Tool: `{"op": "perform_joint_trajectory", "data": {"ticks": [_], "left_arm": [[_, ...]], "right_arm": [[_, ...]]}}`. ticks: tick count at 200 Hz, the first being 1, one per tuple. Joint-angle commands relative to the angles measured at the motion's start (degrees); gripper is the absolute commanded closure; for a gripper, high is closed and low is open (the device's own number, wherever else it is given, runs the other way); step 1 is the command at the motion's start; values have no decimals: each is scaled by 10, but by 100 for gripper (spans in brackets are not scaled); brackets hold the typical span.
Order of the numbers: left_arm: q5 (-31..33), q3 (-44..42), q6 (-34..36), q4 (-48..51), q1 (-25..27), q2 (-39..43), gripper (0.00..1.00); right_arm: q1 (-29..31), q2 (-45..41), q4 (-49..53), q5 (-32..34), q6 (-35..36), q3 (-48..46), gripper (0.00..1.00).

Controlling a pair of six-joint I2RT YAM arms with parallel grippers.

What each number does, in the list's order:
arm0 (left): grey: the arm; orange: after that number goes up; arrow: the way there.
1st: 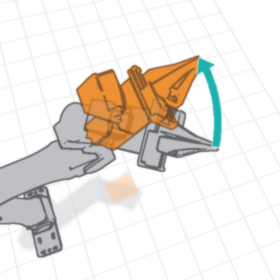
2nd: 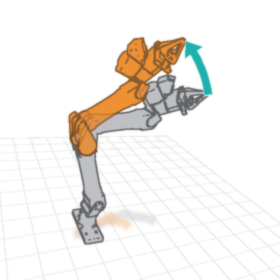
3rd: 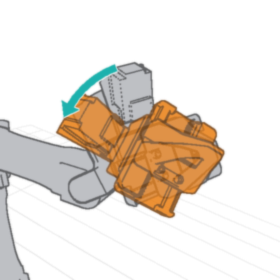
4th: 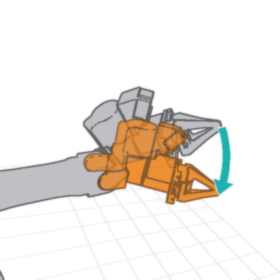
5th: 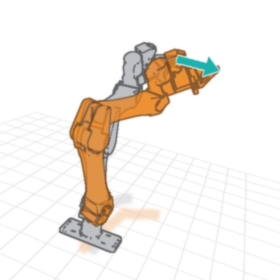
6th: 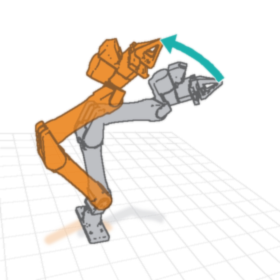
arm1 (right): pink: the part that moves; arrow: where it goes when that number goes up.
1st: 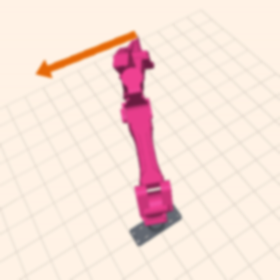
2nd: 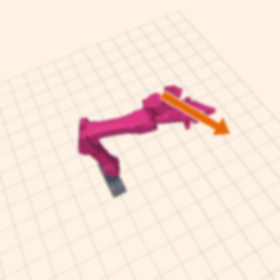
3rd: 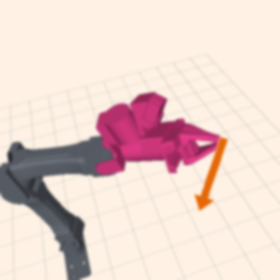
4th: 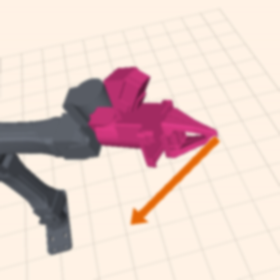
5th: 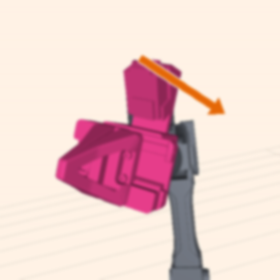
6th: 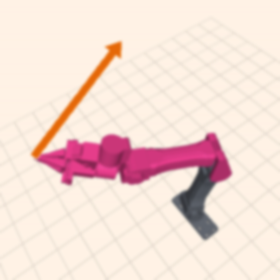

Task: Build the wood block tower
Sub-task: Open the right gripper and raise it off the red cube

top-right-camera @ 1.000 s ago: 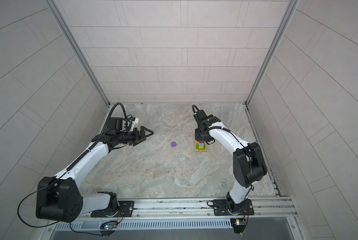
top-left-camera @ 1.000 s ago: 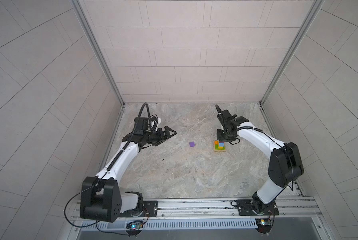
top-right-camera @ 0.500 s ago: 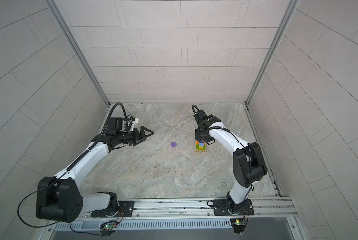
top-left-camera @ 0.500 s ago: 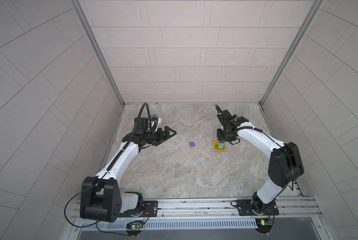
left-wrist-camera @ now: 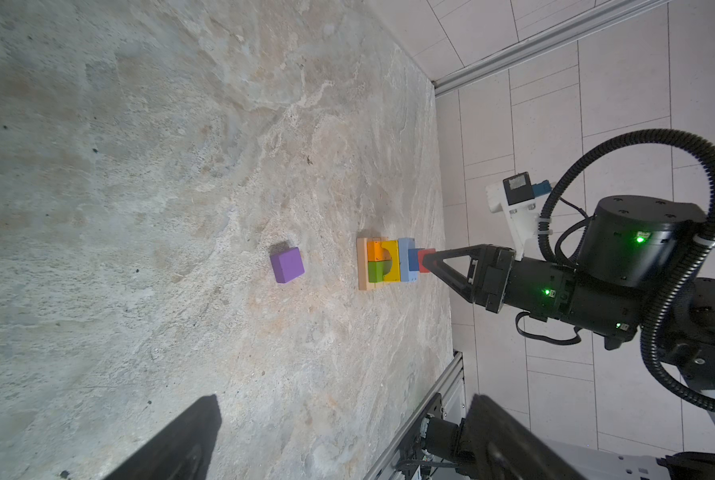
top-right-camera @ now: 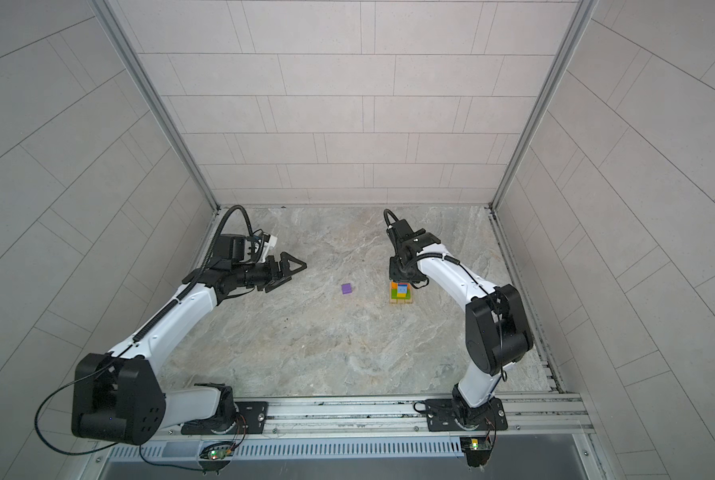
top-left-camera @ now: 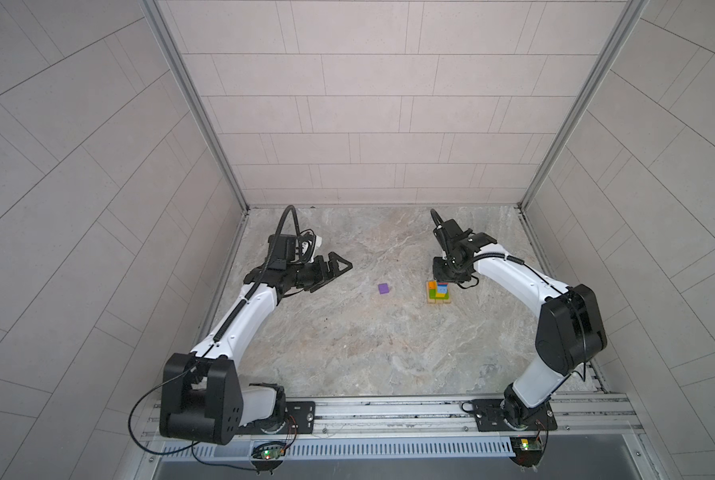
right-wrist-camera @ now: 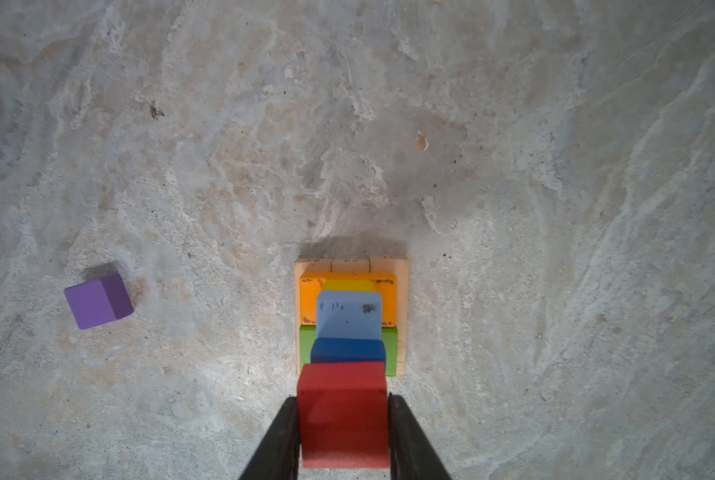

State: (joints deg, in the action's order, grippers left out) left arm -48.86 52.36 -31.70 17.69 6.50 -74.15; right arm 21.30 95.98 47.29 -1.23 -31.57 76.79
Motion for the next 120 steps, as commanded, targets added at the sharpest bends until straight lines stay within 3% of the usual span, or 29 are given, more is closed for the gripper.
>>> {"op": "perform_joint_trajectory", "data": {"ticks": [1,53,96,120], "left_arm": [[-5,-3,1,-7,-2,8,0],[-4,-3,3,-6,-3,8,0],[-5,-3,3,-6,-3,9,0],[-4,-3,3,-5,-2,9,0]], "right_arm": [[-3,-11,3,4,-6,2,64],[-3,-11,5,8,-6,3,62],[-3,-23,8,14,5,6,42],[-3,-48,14,16,26,12,38]]}}
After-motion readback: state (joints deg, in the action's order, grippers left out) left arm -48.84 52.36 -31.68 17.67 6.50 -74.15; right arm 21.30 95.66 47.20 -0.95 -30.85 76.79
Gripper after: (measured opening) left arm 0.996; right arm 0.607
